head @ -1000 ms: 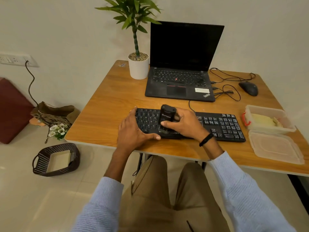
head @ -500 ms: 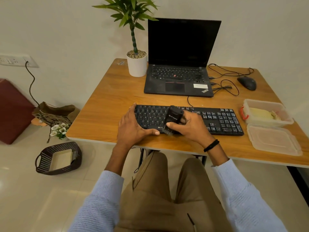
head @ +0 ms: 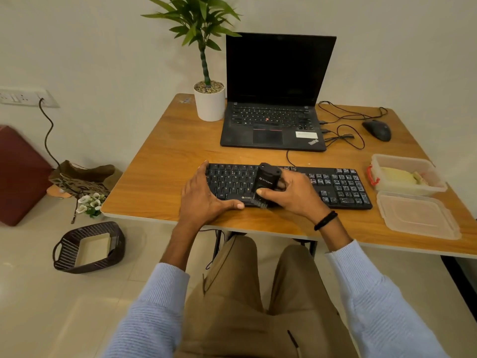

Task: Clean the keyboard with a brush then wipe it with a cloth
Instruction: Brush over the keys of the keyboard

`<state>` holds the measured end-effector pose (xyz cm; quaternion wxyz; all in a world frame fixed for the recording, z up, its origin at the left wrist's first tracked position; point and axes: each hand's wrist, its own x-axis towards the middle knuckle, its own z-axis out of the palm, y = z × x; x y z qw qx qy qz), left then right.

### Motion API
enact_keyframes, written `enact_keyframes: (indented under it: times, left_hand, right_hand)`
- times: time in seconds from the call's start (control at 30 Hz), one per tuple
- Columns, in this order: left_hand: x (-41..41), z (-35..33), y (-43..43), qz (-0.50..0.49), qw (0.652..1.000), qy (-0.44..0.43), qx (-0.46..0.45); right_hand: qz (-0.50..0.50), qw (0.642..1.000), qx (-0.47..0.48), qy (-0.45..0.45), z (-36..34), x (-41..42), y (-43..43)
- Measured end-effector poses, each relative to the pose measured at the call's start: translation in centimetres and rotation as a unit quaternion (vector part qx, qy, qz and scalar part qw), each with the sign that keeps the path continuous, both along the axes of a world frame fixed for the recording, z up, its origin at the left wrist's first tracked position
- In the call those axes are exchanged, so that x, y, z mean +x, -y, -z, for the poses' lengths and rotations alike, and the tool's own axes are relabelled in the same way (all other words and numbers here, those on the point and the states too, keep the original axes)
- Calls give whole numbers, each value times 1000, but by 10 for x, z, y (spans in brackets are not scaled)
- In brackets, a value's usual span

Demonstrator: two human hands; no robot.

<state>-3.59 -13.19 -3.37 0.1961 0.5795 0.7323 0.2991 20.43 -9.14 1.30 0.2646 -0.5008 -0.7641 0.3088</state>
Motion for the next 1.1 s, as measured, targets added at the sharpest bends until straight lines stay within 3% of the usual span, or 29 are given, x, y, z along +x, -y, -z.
enact_keyframes:
  times: [0.13, 0.27, 0.4, 0.5, 0.63, 0.8, 0.97, 1.1]
  left_hand:
    - [1, 2, -2, 0, 1000, -5, 0]
    - [-1, 3, -1, 0, 1000, -1, 2]
    - [0, 3, -3, 0, 1000, 0, 1]
    - [-2, 4, -2, 0, 1000, 3, 1]
    - [0, 4, -3, 2, 1000, 0, 0]
    - [-1, 4, -3, 2, 1000, 7, 7]
    - [-5, 7, -2, -4, 999, 42, 34]
    - [-12, 13, -3, 0, 994, 92, 57]
  right_hand:
    - [70, 996, 44, -29, 1, -1, -4]
    - [-11, 1000, -16, -6, 2, -12, 1]
    - [86, 993, 77, -33, 6, -15, 1]
    - [7, 999, 37, -5, 3, -15, 5]
    - [71, 994, 83, -22, 4, -11, 2]
    - [18, 999, 27, -13, -3, -9, 7]
    - [213, 969, 118, -46, -17, -7, 7]
    - [257, 959, 121, -7, -1, -26, 31]
